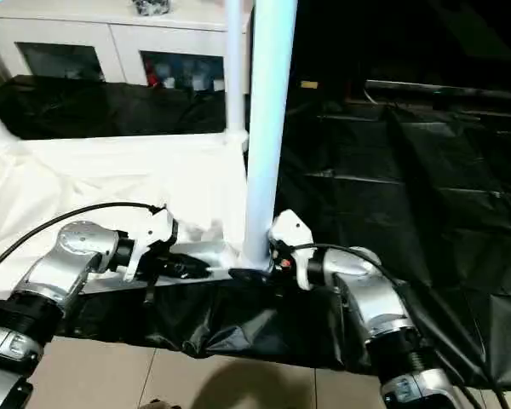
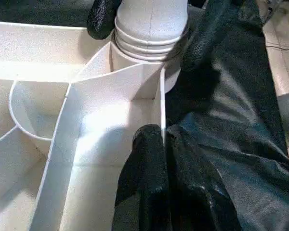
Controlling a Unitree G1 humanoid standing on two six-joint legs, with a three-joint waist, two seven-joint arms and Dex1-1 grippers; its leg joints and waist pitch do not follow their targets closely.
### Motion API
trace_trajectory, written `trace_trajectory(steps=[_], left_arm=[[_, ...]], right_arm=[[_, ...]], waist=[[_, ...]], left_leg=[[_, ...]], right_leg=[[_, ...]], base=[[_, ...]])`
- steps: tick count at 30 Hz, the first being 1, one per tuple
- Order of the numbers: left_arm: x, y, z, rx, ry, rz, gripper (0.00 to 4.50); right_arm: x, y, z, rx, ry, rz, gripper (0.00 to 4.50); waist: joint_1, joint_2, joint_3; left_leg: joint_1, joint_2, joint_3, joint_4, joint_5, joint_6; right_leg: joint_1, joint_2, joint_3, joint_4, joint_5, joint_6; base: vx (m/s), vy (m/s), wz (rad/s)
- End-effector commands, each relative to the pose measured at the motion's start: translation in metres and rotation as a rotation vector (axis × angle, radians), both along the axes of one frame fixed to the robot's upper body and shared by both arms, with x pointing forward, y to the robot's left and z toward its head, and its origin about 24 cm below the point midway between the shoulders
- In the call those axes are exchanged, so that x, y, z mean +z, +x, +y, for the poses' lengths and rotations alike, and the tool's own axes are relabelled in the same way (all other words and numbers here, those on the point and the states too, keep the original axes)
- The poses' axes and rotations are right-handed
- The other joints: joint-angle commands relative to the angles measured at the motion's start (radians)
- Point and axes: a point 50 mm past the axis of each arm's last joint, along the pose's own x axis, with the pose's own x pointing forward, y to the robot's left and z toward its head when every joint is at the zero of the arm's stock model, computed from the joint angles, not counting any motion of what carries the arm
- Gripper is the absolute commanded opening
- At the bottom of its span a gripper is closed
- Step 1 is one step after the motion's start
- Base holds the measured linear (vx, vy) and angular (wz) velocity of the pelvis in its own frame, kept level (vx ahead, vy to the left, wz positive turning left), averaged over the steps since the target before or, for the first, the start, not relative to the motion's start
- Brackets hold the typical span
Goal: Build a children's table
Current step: Rotate leg to tighten
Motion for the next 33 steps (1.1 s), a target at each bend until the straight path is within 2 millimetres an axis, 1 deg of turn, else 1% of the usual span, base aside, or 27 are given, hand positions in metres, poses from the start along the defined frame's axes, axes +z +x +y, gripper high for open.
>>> trace_trajectory(steps=[1, 2, 3, 4, 6, 7, 8, 11, 13, 14, 15, 16, 17, 18, 19, 21, 22, 24, 26, 27, 28, 29, 30, 32, 33], left_arm=[[0.009, 0.002, -0.009, -0.042, -0.040, -0.034, 0.00], [0.009, 0.002, -0.009, -0.044, -0.037, -0.036, 0.00], [0.009, 0.003, -0.009, -0.048, -0.030, -0.039, 0.00], [0.008, 0.003, -0.009, -0.045, -0.029, -0.041, 0.00], [0.008, 0.003, -0.009, -0.040, -0.032, -0.040, 0.00], [0.008, 0.003, -0.009, -0.039, -0.032, -0.040, 0.00], [0.008, 0.003, -0.009, -0.038, -0.033, -0.040, 0.00], [0.007, 0.001, -0.008, -0.034, -0.033, -0.041, 0.00], [0.007, 0.002, -0.007, -0.014, -0.028, -0.053, 0.00], [0.007, 0.002, -0.007, -0.008, -0.027, -0.059, 0.00], [0.006, 0.004, -0.007, 0.029, -0.022, -0.074, 0.00], [0.006, 0.005, -0.008, 0.042, -0.020, -0.080, 0.00], [0.006, 0.008, -0.010, 0.079, -0.011, -0.097, 0.00], [0.006, 0.013, -0.014, 0.128, -0.013, -0.114, 0.00], [0.006, 0.014, -0.016, 0.140, -0.015, -0.118, 0.00], [0.007, 0.019, -0.026, 0.195, -0.032, -0.137, 0.00], [0.007, 0.020, -0.030, 0.211, -0.038, -0.143, 0.00], [0.008, 0.023, -0.043, 0.259, -0.055, -0.158, 0.00], [0.009, 0.025, -0.057, 0.298, -0.086, -0.163, 0.00], [0.009, 0.025, -0.061, 0.303, -0.095, -0.163, 0.00], [0.010, 0.024, -0.068, 0.310, -0.110, -0.162, 0.00], [0.010, 0.024, -0.070, 0.309, -0.115, -0.160, 0.00], [0.009, 0.023, -0.074, 0.305, -0.118, -0.159, 0.00], [0.008, 0.020, -0.080, 0.296, -0.122, -0.158, 0.00], [0.008, 0.019, -0.080, 0.295, -0.125, -0.155, 0.00]], right_arm=[[-0.003, -0.007, 0.009, 0.070, 0.000, 0.021, 3.29], [-0.003, -0.007, 0.010, 0.075, -0.003, 0.021, 3.23], [-0.003, -0.008, 0.011, 0.085, -0.006, 0.023, 3.23], [-0.003, -0.009, 0.011, 0.095, -0.009, 0.026, 3.15], [-0.003, -0.010, 0.012, 0.106, -0.011, 0.029, 2.83], [-0.003, -0.010, 0.013, 0.107, -0.010, 0.031, 2.83], [-0.004, -0.010, 0.013, 0.111, -0.007, 0.034, 2.75], [-0.005, -0.009, 0.016, 0.098, -0.002, 0.032, 2.68], [-0.008, -0.007, 0.018, 0.048, 0.000, 0.024, 2.67], [-0.009, -0.005, 0.018, 0.025, -0.001, 0.023, 2.67], [-0.013, 0.000, 0.019, -0.057, -0.013, 0.006, 2.67], [-0.014, 0.002, 0.020, -0.084, -0.019, -0.003, 2.66], [-0.017, 0.007, 0.021, -0.168, -0.032, -0.019, 2.66], [-0.020, 0.013, 0.023, -0.271, -0.036, -0.025, 2.66], [-0.020, 0.014, 0.024, -0.297, -0.035, -0.026, 2.66], [-0.024, 0.021, 0.029, -0.428, -0.028, -0.021, 2.65], [-0.025, 0.023, 0.032, -0.472, -0.026, -0.018, 2.65], [-0.026, 0.029, 0.039, -0.575, -0.026, -0.014, 2.65], [-0.025, 0.033, 0.049, -0.647, -0.009, -0.007, 2.65], [-0.025, 0.034, 0.052, -0.655, -0.003, -0.007, 2.65], [-0.023, 0.035, 0.058, -0.667, 0.007, -0.007, 2.65], [-0.023, 0.035, 0.061, -0.667, 0.008, -0.009, 2.65], [-0.022, 0.035, 0.065, -0.654, 0.004, -0.026, 2.65], [-0.021, 0.035, 0.070, -0.642, 0.004, -0.048, 2.65], [-0.020, 0.036, 0.069, -0.648, 0.041, -0.021, 3.00]], waist=[[-0.003, -0.006, -0.062], [0.001, -0.006, -0.062], [0.002, -0.009, -0.061], [0.003, -0.011, -0.061], [0.004, -0.011, -0.061], [0.005, -0.011, -0.061], [0.005, -0.014, -0.061], [0.006, -0.012, -0.061], [0.005, -0.012, -0.061], [0.004, -0.010, -0.060], [0.003, -0.005, -0.059], [-0.003, -0.008, -0.058], [-0.008, -0.008, -0.057], [-0.013, -0.015, -0.056], [-0.019, -0.011, -0.056], [-0.028, -0.011, -0.056], [-0.029, -0.011, -0.056], [-0.032, -0.011, -0.057], [-0.034, -0.013, -0.059], [-0.032, -0.011, -0.060], [-0.032, -0.013, -0.062], [-0.032, -0.013, -0.062], [-0.028, -0.012, -0.065], [-0.026, -0.012, -0.066], [-0.025, -0.013, -0.064]], left_leg=[[0.015, 0.023, 0.000, -0.061, -0.251, 0.023], [0.015, 0.023, -0.001, -0.062, -0.244, 0.024], [0.016, 0.024, 0.000, -0.061, -0.243, 0.025], [0.015, 0.024, 0.000, -0.061, -0.242, 0.025], [0.015, 0.023, 0.000, -0.061, -0.239, 0.025], [0.015, 0.023, 0.000, -0.061, -0.239, 0.024], [0.015, 0.023, 0.000, -0.061, -0.239, 0.025], [0.014, 0.023, -0.001, -0.061, -0.233, 0.025], [0.013, 0.022, -0.001, -0.061, -0.231, 0.024], [0.014, 0.022, -0.001, -0.062, -0.236, 0.020], [0.015, 0.022, -0.002, -0.062, -0.242, 0.014], [0.015, 0.021, -0.003, -0.065, -0.258, 0.004], [0.017, 0.020, -0.004, -0.067, -0.275, -0.007], [0.017, 0.021, -0.004, -0.067, -0.281, -0.011], [0.019, 0.019, -0.005, -0.067, -0.290, -0.019], [0.019, 0.019, -0.007, -0.068, -0.296, -0.026], [0.020, 0.018, -0.007, -0.068, -0.299, -0.025], [0.019, 0.018, -0.007, -0.068, -0.296, -0.026], [0.016, 0.018, -0.005, -0.066, -0.270, -0.024], [0.018, 0.017, -0.005, -0.065, -0.265, -0.022], [0.016, 0.017, -0.004, -0.063, -0.251, -0.014], [0.013, 0.016, -0.004, -0.064, -0.239, -0.011], [0.014, 0.016, -0.003, -0.061, -0.216, -0.003], [0.012, 0.016, -0.001, -0.060, -0.199, 0.007], [0.012, 0.014, 0.000, -0.061, -0.207, 0.014]], right_leg=[[0.045, -0.064, 0.037, -0.075, -0.182, -0.225], [0.044, -0.065, 0.037, -0.074, -0.191, -0.222], [0.043, -0.066, 0.038, -0.075, -0.201, -0.218], [0.043, -0.067, 0.038, -0.075, -0.204, -0.215], [0.043, -0.067, 0.039, -0.075, -0.209, -0.210], [0.043, -0.067, 0.038, -0.076, -0.215, -0.207], [0.043, -0.067, 0.038, -0.077, -0.218, -0.205], [0.042, -0.068, 0.038, -0.076, -0.222, -0.200], [0.042, -0.067, 0.038, -0.076, -0.219, -0.200], [0.040, -0.067, 0.038, -0.077, -0.229, -0.198], [0.038, -0.069, 0.039, -0.077, -0.238, -0.197], [0.038, -0.068, 0.038, -0.080, -0.262, -0.192], [0.036, -0.068, 0.038, -0.083, -0.290, -0.186], [0.036, -0.067, 0.038, -0.083, -0.301, -0.182], [0.033, -0.067, 0.039, -0.084, -0.319, -0.180], [0.033, -0.068, 0.039, -0.087, -0.337, -0.171], [0.033, -0.067, 0.039, -0.088, -0.337, -0.169], [0.032, -0.066, 0.040, -0.087, -0.326, -0.170], [0.036, -0.067, 0.041, -0.084, -0.283, -0.178], [0.034, -0.067, 0.041, -0.083, -0.273, -0.180], [0.037, -0.066, 0.042, -0.079, -0.238, -0.185], [0.039, -0.065, 0.041, -0.078, -0.220, -0.187], [0.042, -0.065, 0.041, -0.075, -0.178, -0.191], [0.043, -0.065, 0.041, -0.071, -0.139, -0.197], [0.045, -0.066, 0.041, -0.074, -0.148, -0.198]], base=[[0.000, 0.000, 0.00], [0.000, 0.000, 0.00], [0.000, 0.000, 0.00], [0.000, 0.000, 0.00], [0.000, 0.000, 0.00], [0.000, 0.000, 0.00], [0.000, 0.000, 0.00], [0.000, 0.000, 0.00], [0.000, 0.000, 0.00], [0.000, 0.000, 0.00], [0.000, 0.000, 0.00], [0.000, 0.000, 0.00], [0.000, 0.000, 0.00], [0.000, 0.000, 0.00], [0.000, 0.000, 0.00], [0.000, 0.000, 0.00], [0.000, 0.000, 0.00], [0.000, 0.000, 0.00], [0.000, 0.000, 0.00], [0.000, 0.000, 0.00], [0.000, 0.000, 0.00], [0.000, 0.000, 0.00], [0.000, 0.000, 0.00], [0.000, 0.000, 0.00], [0.000, 0.000, 0.00]])
